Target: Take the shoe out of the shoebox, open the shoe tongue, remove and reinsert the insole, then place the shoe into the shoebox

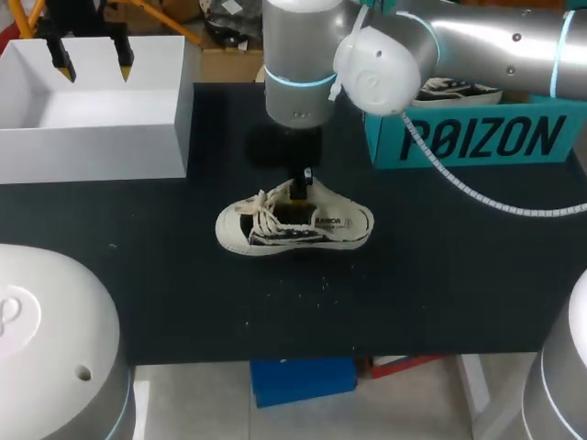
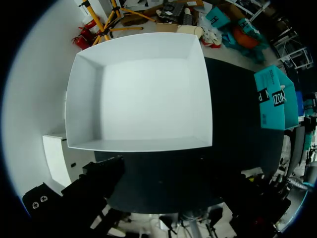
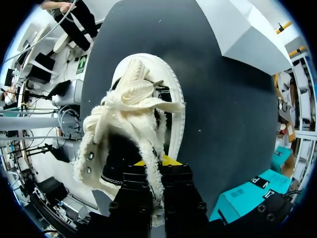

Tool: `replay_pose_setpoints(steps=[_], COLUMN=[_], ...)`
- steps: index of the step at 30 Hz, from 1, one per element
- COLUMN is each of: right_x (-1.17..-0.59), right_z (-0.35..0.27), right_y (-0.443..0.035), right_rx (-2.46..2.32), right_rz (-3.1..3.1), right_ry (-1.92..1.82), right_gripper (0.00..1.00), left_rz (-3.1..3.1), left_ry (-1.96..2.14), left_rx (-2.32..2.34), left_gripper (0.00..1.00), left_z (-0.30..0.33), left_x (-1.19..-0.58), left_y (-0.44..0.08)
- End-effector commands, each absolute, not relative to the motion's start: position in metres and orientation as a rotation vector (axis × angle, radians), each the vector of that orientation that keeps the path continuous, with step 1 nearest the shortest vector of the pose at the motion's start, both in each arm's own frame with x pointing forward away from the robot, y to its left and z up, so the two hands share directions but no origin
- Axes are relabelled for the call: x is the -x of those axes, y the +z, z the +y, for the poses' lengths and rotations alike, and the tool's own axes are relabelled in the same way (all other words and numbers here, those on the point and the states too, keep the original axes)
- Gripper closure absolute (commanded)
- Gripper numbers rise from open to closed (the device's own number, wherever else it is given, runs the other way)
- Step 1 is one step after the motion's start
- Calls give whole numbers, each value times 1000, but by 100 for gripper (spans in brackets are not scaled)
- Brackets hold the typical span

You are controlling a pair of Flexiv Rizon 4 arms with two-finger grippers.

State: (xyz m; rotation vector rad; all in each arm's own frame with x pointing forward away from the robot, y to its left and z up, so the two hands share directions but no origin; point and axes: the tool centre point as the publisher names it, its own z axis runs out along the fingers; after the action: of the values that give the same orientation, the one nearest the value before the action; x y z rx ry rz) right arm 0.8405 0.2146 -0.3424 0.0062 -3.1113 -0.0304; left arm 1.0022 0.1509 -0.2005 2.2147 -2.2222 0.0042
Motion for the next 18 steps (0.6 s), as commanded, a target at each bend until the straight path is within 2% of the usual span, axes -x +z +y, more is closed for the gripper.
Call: replay_pose_setpoints(steps=[1,7,8,9,13,18], right_x=[-847,-849,-849,-850,-848,-841], right_z=[227,229,228,226,218,207], right_y=[-363,-372,-372,-368,-349,-318], right_rx=[3,25,40,49,88,188], right_rz=[-3105,-3111,-3121,-3125,-3159,-3195], right_ry=[-15,-6,-5,-5,-14,-113], right_gripper=[100,100,85,65,77,76], left_rz=[-2221,-2221,-2221,-2221,-2221,-2221], left_ry=[-1,-1,-1,-1,-1,-1], left_rx=[-2218,-2218,-2218,-2218,-2218,-2218], left_gripper=[0,0,0,0,0,0], left_z=[150,150,150,150,150,150], left_x=[-1002,-1002,-1002,-1002,-1002,-1002], left_y=[-200,-200,-200,-200,-200,-200])
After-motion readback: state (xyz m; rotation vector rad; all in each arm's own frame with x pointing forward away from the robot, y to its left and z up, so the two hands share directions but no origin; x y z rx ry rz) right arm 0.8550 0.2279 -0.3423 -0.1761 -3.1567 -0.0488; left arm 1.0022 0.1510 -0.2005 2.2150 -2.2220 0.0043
